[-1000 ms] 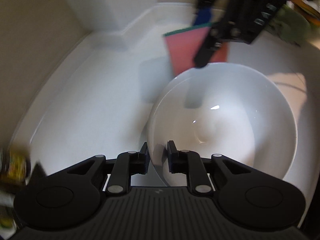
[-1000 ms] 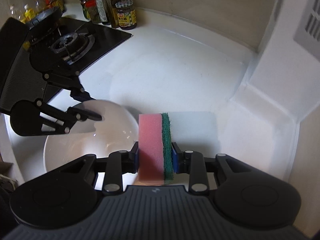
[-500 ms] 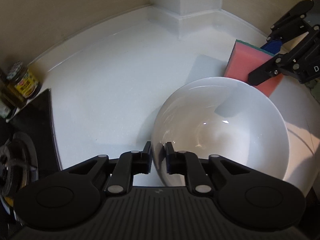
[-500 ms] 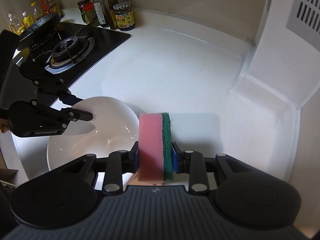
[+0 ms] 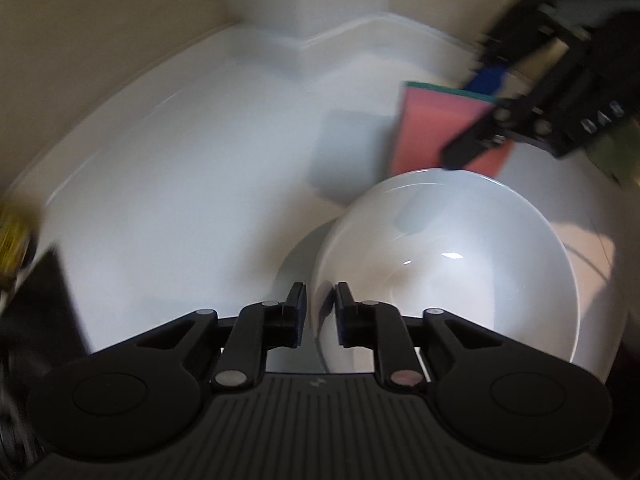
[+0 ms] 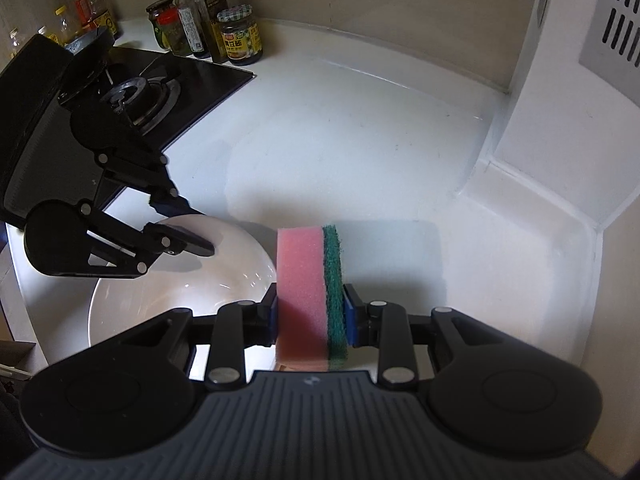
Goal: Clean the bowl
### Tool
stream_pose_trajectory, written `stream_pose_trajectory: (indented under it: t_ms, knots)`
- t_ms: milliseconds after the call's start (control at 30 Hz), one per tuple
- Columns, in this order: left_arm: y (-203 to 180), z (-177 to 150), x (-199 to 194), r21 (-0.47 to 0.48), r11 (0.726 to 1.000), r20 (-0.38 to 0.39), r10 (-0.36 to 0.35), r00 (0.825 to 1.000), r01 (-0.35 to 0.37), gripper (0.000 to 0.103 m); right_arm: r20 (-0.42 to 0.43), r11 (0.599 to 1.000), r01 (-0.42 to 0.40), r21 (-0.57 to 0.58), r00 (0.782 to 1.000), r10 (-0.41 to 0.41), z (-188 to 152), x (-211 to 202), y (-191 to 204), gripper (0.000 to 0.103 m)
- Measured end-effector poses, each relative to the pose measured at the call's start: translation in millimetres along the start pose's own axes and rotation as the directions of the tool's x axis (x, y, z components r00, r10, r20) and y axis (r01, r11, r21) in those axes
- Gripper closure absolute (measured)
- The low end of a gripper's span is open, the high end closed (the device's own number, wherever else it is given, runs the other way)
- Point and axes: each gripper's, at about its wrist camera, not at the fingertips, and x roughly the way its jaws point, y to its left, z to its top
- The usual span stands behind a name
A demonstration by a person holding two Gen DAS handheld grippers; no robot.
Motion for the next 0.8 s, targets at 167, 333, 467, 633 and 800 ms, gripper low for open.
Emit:
stream_pose_trajectory:
  t_ms: [167,333,467,633,800]
  knots:
    - [3,-27,-9,-0.128,0.99,-0.007,0.053,0.999,-0.054,0.092,0.014,0.999,-0.017,0.039,1.0,0.016,-10,-5,1,0.077]
    - [4,-21,-4,0.032,0.999,0.017,0.018,1.0,-0.019,0.091,-0.006,0.999,-0.019,0.035,1.0,0.019,-17,-9,4,0.077]
    - [8,-2,6,0.201,0.979,0.026,-0.042,0.999,0.036,0.09,0.0,0.999,-0.016,0.036,1.0,0.016,-8,-4,-3,0.077]
    - [15,15,10,0.122,0.992,-0.007,-0.025,1.0,0.026,0.087,0.003,1.0,0.005,0.018,1.0,-0.005,4,3,-3,0.076]
    - [25,-9,-7,-0.114,0.993,-0.018,0.026,0.999,-0.028,0.084,0.022,0.999,-0.011,0.053,1.0,0.01,-2,0,-6,0.077]
